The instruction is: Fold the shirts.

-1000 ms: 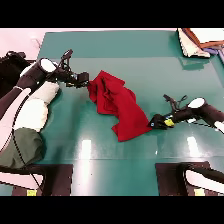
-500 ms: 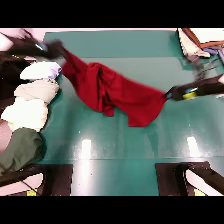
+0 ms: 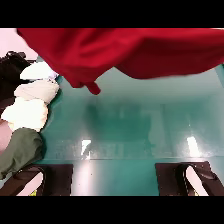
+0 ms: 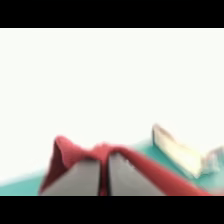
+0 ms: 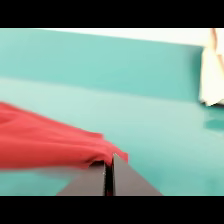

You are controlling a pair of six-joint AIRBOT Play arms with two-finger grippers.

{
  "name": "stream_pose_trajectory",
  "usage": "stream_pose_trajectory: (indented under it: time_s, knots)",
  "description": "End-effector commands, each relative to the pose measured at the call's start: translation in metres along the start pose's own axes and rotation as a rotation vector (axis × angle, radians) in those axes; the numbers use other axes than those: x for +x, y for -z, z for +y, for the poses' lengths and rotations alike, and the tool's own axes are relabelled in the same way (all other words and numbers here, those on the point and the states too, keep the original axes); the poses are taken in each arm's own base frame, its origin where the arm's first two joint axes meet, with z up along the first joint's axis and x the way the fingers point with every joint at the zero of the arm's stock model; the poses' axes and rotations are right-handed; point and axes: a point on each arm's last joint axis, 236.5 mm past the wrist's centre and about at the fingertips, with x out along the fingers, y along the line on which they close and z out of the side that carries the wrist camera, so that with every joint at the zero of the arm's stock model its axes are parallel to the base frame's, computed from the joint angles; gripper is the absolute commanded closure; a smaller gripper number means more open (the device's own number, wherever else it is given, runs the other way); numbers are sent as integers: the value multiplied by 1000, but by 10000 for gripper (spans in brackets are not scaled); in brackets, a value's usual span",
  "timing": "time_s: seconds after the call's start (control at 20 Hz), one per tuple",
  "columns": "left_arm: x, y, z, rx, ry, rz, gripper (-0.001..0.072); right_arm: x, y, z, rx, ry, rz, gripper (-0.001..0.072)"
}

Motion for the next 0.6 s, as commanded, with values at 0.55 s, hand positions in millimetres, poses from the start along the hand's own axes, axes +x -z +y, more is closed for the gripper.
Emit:
stream_pose_trajectory:
  time_s: [0.55]
  knots:
    - [148,350,84,-343,-2,804,683,177,220,-49,271,-9,857,698]
